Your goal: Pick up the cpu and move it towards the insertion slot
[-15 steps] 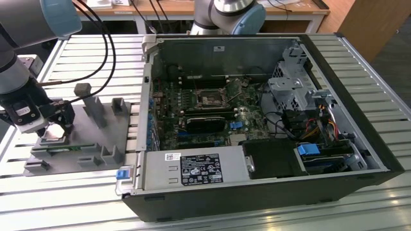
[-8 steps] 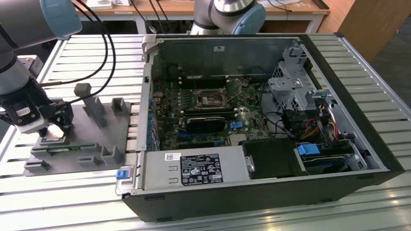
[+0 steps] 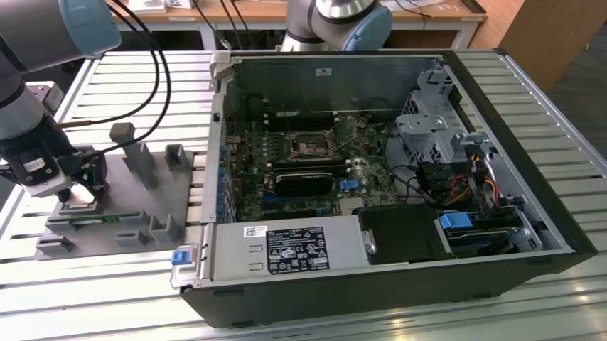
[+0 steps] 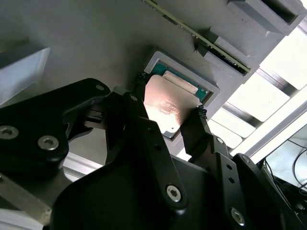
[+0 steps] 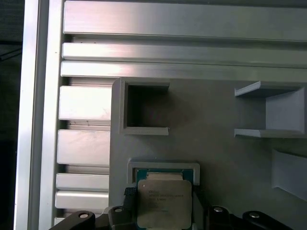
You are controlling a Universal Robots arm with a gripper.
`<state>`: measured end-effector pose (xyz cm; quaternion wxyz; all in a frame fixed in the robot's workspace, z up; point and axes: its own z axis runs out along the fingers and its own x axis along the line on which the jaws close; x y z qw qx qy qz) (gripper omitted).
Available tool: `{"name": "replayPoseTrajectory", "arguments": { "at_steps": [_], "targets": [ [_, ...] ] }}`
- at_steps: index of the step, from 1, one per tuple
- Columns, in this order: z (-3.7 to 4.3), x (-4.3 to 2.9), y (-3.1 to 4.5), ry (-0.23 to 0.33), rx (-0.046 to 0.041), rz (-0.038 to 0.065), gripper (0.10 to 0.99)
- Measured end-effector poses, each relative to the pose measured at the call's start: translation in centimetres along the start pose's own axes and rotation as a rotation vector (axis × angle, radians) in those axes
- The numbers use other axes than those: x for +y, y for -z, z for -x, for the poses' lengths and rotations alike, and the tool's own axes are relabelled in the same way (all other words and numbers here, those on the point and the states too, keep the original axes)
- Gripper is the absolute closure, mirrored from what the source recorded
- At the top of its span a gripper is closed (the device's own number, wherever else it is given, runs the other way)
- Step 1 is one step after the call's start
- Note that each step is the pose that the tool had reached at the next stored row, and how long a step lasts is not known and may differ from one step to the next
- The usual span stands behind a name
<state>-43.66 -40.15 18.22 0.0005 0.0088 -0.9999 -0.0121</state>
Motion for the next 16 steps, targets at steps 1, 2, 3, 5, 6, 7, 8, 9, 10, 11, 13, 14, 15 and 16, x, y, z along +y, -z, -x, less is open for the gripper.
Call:
{"name": "replayPoseTrajectory", "arguments": {
  "at_steps": [1, 2, 3, 5, 6, 7, 8, 9, 10, 11, 13, 14, 15, 16],
  "targets": [
    [0.00, 0.00, 0.00, 0.000, 0.0000, 0.000, 0.545],
    [0.00, 0.00, 0.00, 0.000, -0.0002, 0.000, 0.545],
    [0.00, 0.00, 0.03, 0.000, -0.0004, 0.000, 0.545],
    [0.00, 0.00, 0.16, 0.000, 0.0000, 0.000, 0.545],
    [0.00, 0.01, 0.25, 0.000, 0.0000, 0.000, 0.545],
    [0.00, 0.01, 0.34, 0.000, 0.0000, 0.000, 0.545],
    [0.00, 0.01, 0.43, 0.000, 0.0000, 0.000, 0.545],
    [0.00, 0.01, 0.50, 0.000, -0.0001, 0.000, 0.545],
    [0.00, 0.02, 0.57, 0.000, -0.0001, 0.000, 0.545],
    [0.00, 0.02, 0.65, 0.000, 0.0000, 0.000, 0.545],
    [0.00, 0.02, 0.79, 0.000, 0.0000, 0.000, 0.545],
    [0.00, 0.02, 0.88, 0.000, 0.0000, 0.000, 0.545],
    [0.00, 0.02, 0.95, 0.000, 0.0000, 0.000, 0.545],
    [0.00, 0.03, 1.02, 0.000, -0.0001, 0.000, 0.545]
  ]
}}
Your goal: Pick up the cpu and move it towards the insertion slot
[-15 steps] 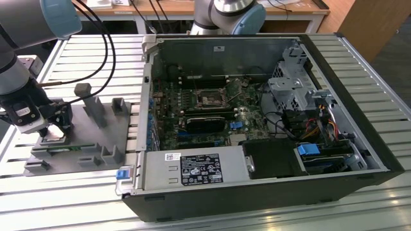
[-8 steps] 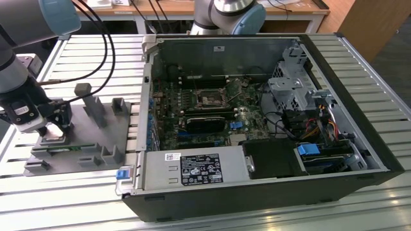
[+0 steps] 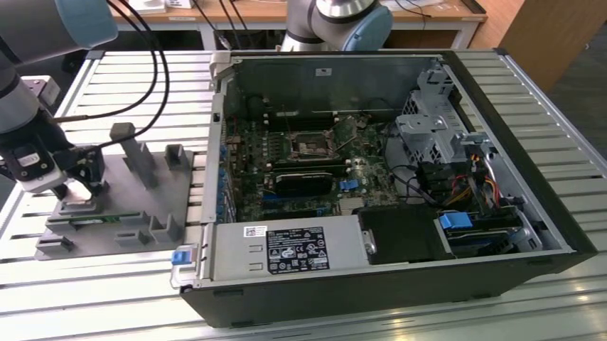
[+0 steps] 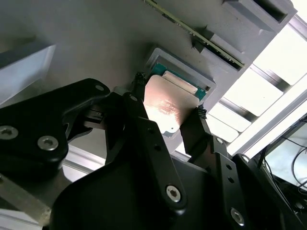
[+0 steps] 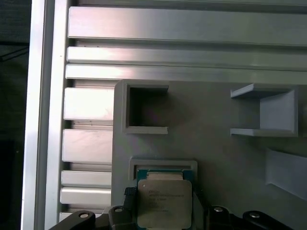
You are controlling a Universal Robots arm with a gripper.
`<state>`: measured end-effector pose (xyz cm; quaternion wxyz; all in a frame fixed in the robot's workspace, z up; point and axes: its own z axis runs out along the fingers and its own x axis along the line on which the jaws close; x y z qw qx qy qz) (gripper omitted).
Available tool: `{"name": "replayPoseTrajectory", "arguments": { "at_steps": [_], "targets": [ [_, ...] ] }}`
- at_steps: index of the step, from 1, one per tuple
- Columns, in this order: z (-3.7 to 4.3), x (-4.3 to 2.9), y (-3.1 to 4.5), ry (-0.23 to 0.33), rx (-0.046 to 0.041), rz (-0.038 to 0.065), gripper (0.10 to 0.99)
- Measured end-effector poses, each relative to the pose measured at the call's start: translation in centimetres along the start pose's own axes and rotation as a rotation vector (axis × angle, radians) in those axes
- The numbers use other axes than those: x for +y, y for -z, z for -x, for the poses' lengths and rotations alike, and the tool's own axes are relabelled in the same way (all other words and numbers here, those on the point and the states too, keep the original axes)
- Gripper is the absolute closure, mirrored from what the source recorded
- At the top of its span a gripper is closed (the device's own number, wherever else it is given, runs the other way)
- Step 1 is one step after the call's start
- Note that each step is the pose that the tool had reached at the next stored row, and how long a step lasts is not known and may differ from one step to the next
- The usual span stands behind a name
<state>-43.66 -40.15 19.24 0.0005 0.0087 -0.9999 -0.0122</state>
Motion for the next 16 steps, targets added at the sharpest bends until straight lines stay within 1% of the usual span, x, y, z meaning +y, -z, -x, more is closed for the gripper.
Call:
{"name": "replayPoseTrajectory", "arguments": {
  "at_steps": [13, 16],
  "targets": [
    [-0.01, 0.02, 0.80, 0.000, 0.0001, 0.000, 0.545],
    [-0.01, 0.02, 0.87, 0.000, -0.0001, 0.000, 0.545]
  ]
}}
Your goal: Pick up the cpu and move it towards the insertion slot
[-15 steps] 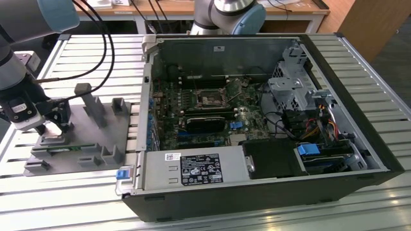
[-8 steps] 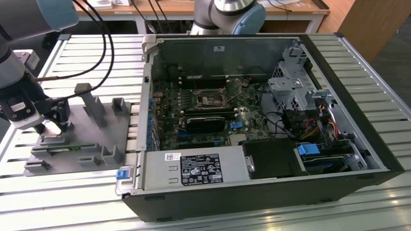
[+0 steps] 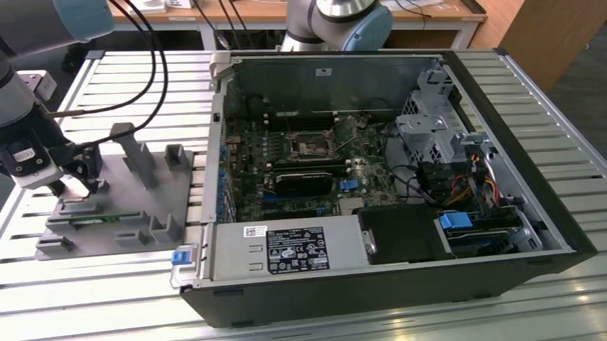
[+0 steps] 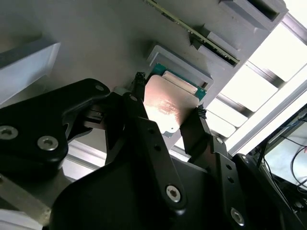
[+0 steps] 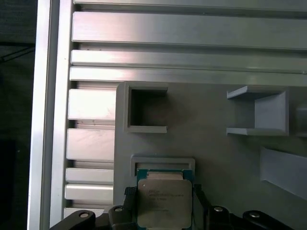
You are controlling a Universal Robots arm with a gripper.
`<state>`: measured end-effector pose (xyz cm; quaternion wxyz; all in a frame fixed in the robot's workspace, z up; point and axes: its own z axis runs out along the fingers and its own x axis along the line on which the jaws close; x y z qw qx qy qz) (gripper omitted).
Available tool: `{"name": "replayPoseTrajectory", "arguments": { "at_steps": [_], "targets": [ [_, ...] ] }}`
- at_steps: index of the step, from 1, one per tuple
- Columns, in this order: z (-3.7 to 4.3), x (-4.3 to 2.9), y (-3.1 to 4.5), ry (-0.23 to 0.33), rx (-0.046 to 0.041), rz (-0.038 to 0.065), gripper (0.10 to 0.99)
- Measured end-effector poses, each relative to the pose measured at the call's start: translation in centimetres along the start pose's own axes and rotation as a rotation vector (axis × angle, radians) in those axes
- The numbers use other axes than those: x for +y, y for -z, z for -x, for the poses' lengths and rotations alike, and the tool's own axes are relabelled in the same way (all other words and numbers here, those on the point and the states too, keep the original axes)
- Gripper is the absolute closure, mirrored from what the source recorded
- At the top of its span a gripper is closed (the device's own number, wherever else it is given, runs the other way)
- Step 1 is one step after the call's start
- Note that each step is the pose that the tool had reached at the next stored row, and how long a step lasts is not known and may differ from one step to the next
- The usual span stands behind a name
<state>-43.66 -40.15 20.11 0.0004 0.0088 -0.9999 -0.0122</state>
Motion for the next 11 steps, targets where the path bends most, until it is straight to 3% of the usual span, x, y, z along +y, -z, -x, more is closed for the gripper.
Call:
{"name": "replayPoseTrajectory", "arguments": {
  "at_steps": [11],
  "targets": [
    [0.00, 0.02, 0.83, 0.000, 0.0003, 0.000, 0.545]
  ]
}}
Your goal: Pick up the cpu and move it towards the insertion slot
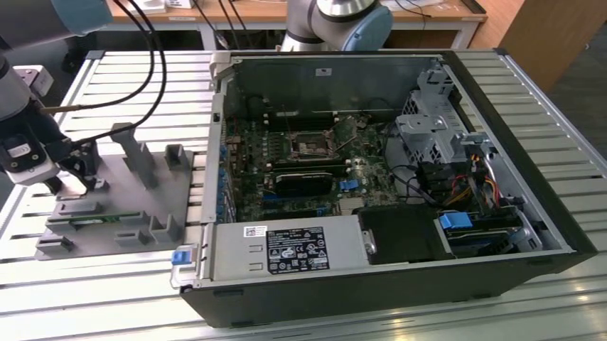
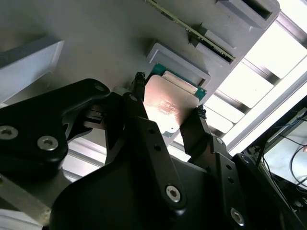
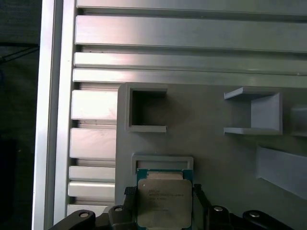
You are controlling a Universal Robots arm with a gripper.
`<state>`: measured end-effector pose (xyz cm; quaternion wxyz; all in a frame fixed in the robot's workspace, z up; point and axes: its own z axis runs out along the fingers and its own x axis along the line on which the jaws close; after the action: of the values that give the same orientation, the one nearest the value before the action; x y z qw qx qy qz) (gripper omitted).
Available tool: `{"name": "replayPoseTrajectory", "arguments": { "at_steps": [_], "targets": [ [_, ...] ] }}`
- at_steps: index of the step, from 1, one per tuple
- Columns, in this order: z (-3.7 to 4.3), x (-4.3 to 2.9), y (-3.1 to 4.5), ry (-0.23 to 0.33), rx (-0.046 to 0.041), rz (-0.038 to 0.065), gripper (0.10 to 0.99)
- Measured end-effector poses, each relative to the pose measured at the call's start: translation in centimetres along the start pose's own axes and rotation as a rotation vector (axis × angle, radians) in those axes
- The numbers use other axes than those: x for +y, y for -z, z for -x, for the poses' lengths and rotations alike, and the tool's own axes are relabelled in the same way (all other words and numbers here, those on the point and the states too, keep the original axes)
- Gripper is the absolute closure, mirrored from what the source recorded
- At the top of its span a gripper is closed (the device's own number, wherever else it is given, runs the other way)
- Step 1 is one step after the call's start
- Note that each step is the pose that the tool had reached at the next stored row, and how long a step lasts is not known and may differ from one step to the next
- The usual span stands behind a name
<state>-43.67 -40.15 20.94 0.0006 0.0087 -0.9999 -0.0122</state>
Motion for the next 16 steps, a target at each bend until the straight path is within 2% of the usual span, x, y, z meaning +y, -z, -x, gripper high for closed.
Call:
{"name": "replayPoseTrajectory", "arguments": {
  "at_steps": [16],
  "targets": [
    [0.00, 0.04, 1.53, 0.000, -0.0001, 0.000, 0.545]
  ]
}}
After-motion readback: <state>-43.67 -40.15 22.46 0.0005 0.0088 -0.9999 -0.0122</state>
